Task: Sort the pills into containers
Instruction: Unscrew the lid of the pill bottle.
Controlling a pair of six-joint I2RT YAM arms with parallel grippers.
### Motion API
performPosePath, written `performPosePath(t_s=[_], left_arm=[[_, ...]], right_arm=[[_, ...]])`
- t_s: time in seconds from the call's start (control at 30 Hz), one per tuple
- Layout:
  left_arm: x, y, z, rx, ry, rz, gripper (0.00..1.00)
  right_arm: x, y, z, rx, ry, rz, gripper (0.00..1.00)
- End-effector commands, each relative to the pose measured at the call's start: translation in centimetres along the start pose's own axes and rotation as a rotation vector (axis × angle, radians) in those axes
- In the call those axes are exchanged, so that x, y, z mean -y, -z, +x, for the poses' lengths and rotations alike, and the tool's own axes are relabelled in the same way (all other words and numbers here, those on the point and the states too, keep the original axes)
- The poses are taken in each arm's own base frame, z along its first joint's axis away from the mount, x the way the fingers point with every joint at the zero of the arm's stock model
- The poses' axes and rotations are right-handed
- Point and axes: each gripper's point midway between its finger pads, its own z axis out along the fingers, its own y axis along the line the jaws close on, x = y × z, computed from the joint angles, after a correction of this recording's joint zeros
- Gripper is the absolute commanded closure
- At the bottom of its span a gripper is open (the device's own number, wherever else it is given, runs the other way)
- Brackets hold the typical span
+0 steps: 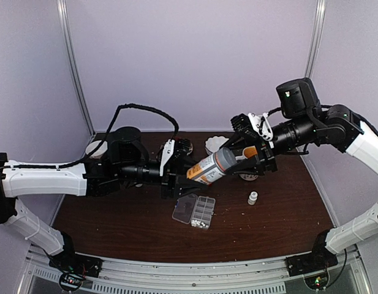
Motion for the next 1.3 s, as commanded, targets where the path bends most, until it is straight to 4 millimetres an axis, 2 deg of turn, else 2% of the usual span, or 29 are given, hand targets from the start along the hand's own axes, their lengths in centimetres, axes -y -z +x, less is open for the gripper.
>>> performPosePath(t_s=[0.0,0.07,0.2,0.23,0.3,0.33,0.43,0.5,0.6,0.7,0.77,0.83,0.9,0.93,1.03,1.13,1.27], left_arm=[[2.4,-0.3,-3.6,0.081,0.01,0.16,0.95],[2.5,-0.3,-3.4,0.073,0.015,0.166,0.96],[2.4,-0.4,-3.3,0.076,0.014,0.161,0.95],[2.5,-0.4,-3.3,0.077,0.014,0.165,0.95],[2.3,-0.5,-3.2,0.074,0.009,0.156,0.95],[2.1,-0.5,-3.0,0.07,0.003,0.146,0.95],[0.9,-0.1,-2.8,0.069,-0.034,0.05,0.94],[0.1,0.5,-2.6,0.062,-0.067,-0.018,0.93],[-1.1,1.1,-2.1,0.024,-0.129,-0.107,0.92],[-2.0,1.6,-1.7,-0.014,-0.182,-0.173,0.92],[-2.6,2.0,-1.7,-0.027,-0.213,-0.214,0.92],[-3.1,2.1,-1.6,-0.04,-0.24,-0.244,0.92],[-3.6,2.1,-1.4,-0.062,-0.261,-0.264,0.92],[-3.8,2.1,-1.4,-0.07,-0.271,-0.273,0.92],[-4.3,2.0,-1.3,-0.083,-0.295,-0.292,0.92],[-4.7,2.0,-1.1,-0.09,-0.306,-0.31,0.92],[-5.1,2.0,-1.3,-0.095,-0.317,-0.331,0.92]], right_arm=[[-0.6,0.1,-1.5,0.049,0.346,-0.038,0.99],[-1.6,0.3,-0.9,0.042,0.469,-0.077,1.0],[-2.1,0.8,-0.6,0.038,0.645,-0.087,0.99],[-2.0,0.7,-0.4,0.034,0.668,-0.083,0.91],[-1.6,0.7,-0.6,0.042,0.684,-0.044,0.56],[-1.4,0.9,-1.0,0.063,0.656,-0.016,0.32],[-0.9,1.7,-2.1,0.143,0.528,0.087,0.06],[-1.4,2.6,-2.5,0.189,0.469,0.119,0.01],[-2.4,4.2,-3.5,0.282,0.323,0.132,0.0],[-1.7,5.9,-4.7,0.383,0.021,0.184,0.0],[-1.0,6.3,-4.7,0.407,-0.22,0.188,0.0],[-0.2,5.8,-3.9,0.363,-0.509,0.167,0.0],[1.0,3.6,-1.5,0.204,-0.759,0.162,0.0],[0.8,2.8,-0.9,0.123,-0.824,0.125,0.0],[0.8,1.6,0.4,-0.035,-0.908,0.09,0.0],[0.7,1.1,-0.6,0.047,-0.991,0.042,0.0],[2.4,1.5,0.0,0.082,-1.051,0.151,0.0]])
